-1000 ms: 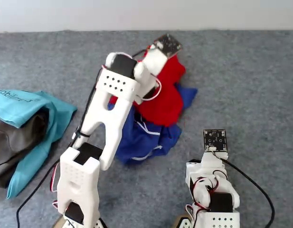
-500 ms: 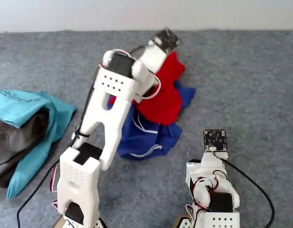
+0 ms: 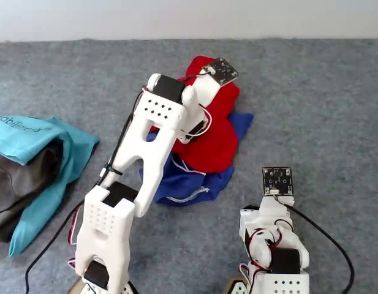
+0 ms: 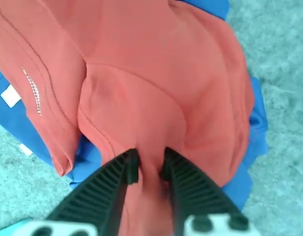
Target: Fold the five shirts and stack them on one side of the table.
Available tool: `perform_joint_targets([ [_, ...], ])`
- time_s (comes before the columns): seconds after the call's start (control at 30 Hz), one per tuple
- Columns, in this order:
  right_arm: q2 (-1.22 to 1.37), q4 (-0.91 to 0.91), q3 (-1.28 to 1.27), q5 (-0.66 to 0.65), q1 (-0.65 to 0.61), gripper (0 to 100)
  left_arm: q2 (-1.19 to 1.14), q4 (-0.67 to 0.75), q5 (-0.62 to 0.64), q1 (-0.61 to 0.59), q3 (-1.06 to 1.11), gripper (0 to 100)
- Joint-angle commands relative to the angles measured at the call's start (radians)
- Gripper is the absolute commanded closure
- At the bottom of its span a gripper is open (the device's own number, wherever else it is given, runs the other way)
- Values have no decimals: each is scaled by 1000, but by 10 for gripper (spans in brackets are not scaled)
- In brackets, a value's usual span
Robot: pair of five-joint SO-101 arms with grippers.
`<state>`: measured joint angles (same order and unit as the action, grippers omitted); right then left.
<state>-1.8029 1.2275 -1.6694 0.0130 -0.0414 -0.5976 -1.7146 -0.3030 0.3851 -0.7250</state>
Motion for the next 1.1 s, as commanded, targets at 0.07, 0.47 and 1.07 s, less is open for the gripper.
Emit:
perform_joint_targets([
  [0.07, -10, -10, -14, 3, -8, 989, 8, 11, -9, 28, -4, 985],
  [0.47, -10, -10, -14, 3, -8, 989, 137, -38, -8, 28, -211, 987],
  [1.07, -10, -10, -14, 3, -8, 989, 548, -26, -3, -91, -226, 987],
])
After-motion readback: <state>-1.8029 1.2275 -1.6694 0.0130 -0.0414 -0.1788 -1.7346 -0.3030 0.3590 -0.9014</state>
